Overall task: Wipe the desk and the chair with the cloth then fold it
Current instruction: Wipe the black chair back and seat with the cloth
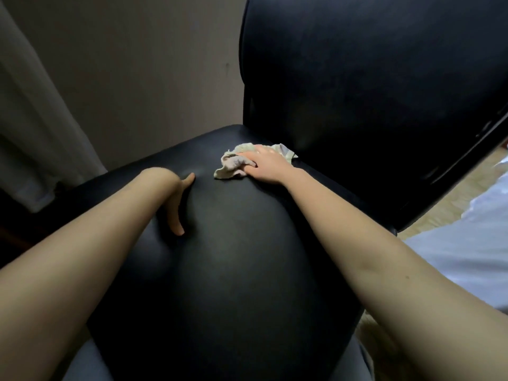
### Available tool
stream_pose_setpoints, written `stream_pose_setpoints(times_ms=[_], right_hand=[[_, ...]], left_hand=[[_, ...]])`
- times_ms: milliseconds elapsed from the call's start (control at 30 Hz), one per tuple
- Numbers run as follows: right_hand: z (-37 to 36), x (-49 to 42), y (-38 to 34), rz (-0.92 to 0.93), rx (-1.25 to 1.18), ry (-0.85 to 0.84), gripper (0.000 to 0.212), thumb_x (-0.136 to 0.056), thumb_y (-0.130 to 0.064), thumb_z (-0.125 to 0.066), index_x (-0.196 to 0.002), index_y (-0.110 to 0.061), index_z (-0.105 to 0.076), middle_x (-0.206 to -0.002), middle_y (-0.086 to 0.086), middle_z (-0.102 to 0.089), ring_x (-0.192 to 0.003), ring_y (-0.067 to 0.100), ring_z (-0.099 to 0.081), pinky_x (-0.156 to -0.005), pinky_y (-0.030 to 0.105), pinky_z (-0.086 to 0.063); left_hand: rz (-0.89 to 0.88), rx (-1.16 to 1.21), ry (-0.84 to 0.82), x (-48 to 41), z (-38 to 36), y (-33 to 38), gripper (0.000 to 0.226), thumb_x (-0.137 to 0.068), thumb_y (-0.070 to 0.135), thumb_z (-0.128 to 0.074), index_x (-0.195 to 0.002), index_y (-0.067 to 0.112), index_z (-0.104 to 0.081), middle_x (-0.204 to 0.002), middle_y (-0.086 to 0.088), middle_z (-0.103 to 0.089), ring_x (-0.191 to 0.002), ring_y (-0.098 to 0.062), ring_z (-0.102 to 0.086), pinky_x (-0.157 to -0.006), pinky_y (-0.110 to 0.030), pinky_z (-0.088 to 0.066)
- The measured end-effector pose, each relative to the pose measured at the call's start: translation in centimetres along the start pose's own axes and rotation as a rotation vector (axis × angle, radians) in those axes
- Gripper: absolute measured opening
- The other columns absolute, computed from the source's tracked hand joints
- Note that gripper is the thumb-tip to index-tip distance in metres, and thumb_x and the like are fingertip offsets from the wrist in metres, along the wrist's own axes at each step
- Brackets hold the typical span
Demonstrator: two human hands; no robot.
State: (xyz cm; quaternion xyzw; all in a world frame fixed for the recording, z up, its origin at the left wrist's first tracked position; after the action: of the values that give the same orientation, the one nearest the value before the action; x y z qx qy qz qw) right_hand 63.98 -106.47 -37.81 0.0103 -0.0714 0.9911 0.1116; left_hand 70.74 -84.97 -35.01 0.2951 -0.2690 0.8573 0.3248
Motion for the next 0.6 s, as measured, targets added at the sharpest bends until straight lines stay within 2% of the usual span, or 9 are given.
stream_pose_setpoints(times_ms=[133,267,400,500,600], right_hand=[[0.1,6.6,5.3,-0.041,-0.102,0.053,0.064,-0.073,-0.046,-0.029,-0.129,-0.029,-0.056,-0.137,0.004,-0.049,-0.128,0.023,-0.039,-0.109,0.038,-0.025],[0.0,17.1,8.3,-0.098,-0.141,0.111,0.063,-0.073,-0.048,-0.03,-0.126,-0.026,-0.058,-0.131,0.003,-0.051,-0.12,0.022,-0.04,-0.106,0.039,-0.027],[-0.9,25.7,8.0,-0.124,-0.162,0.191,0.055,-0.078,-0.043,-0.039,-0.116,-0.014,-0.065,-0.121,0.008,-0.058,-0.116,0.029,-0.049,-0.101,0.037,-0.03],[-0.9,27.5,6.9,-0.173,-0.145,0.217,0.056,-0.078,-0.045,-0.039,-0.114,-0.013,-0.066,-0.116,0.007,-0.059,-0.112,0.029,-0.051,-0.096,0.034,-0.03],[-0.1,25.8,5.6,-0.209,-0.151,0.188,0.062,-0.076,-0.05,-0.034,-0.119,-0.017,-0.063,-0.12,0.004,-0.056,-0.114,0.022,-0.045,-0.097,0.028,-0.027]], left_hand=[[0.042,-0.069,0.017,0.3,0.7,1.0,0.146,-0.056,0.049,-0.085,-0.14,0.031,0.032,-0.156,-0.012,-0.018,-0.14,-0.035,-0.026,-0.112,-0.047,-0.027],[0.04,-0.019,0.015,0.3,0.8,0.6,0.147,-0.055,0.046,-0.087,-0.138,0.036,0.034,-0.156,-0.009,-0.02,-0.139,-0.033,-0.028,-0.111,-0.047,-0.031],[-0.031,0.082,0.051,0.4,0.7,-0.3,0.144,-0.055,0.04,-0.088,-0.143,0.033,0.027,-0.156,-0.009,-0.021,-0.141,-0.03,-0.025,-0.113,-0.045,-0.025],[-0.077,0.05,0.11,1.1,0.6,-0.5,0.131,-0.065,0.039,-0.083,-0.147,0.027,0.018,-0.156,-0.008,-0.017,-0.142,-0.028,-0.022,-0.114,-0.039,-0.023],[-0.101,0.063,0.146,1.3,0.6,-0.8,0.124,-0.067,0.043,-0.081,-0.149,0.03,0.01,-0.156,-0.005,-0.019,-0.142,-0.026,-0.022,-0.113,-0.037,-0.024]])
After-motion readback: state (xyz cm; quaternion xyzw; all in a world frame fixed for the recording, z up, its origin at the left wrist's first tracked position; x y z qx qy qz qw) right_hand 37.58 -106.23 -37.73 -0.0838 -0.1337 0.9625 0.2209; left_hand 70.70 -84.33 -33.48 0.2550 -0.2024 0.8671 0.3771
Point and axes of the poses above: each hand's wrist, its own x-axis away from the middle knuckle, its own z-axis out of the back of the hand, y = z × x, the point moved 3 cm from there along -x, towards the middle knuckle
